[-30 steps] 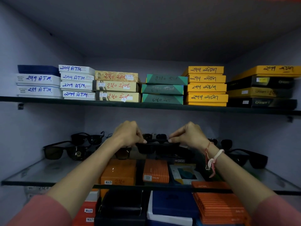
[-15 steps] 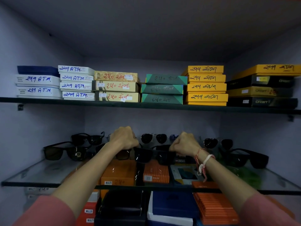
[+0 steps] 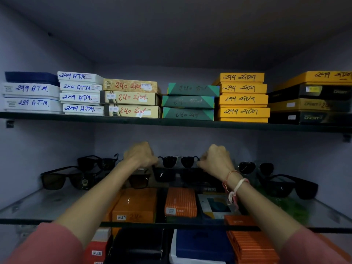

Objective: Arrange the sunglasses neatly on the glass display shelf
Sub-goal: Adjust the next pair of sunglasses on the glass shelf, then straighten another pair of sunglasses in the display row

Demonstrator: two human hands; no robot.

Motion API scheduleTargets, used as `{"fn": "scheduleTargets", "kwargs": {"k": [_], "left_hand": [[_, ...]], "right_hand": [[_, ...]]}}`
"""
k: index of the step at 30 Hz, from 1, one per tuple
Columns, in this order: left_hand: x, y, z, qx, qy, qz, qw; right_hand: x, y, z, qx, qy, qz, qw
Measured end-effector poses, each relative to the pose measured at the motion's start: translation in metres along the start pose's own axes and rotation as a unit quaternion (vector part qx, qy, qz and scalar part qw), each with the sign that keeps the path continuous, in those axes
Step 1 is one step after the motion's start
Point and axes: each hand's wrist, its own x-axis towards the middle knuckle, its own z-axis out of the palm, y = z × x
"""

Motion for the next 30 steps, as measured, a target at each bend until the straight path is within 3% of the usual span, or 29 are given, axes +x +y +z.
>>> {"fn": "scheduleTargets", "kwargs": {"k": [4, 8, 12, 23, 30], "left_hand": [[0.001, -0.014, -0.02, 0.027, 0.011, 0.005, 1.0], [0.004, -0.026, -0.019, 0.012, -0.007, 0.002, 1.0], [0.008, -0.022, -0.012, -0.023, -0.021, 0.016, 0.999], [0.007, 0.002, 0.009, -0.065, -0.052, 0.01, 0.996], [-0.001, 0.0, 0.016, 0.014, -0.034, -0.024, 0.999]], "right_hand": [[0.004, -0.016, 0.01, 0.054, -0.052, -0.019, 0.997], [-0.001, -0.019, 0.013, 0.101, -0.137, 0.011, 0.985], [-0.004, -0.012, 0.012, 0.117, -0.165, 0.047, 0.978], [-0.003, 0.012, 0.003, 0.046, -0.099, 0.064, 0.992], [-0.004, 0.003, 0.016, 0.044, -0.062, 0.044, 0.996]]}}
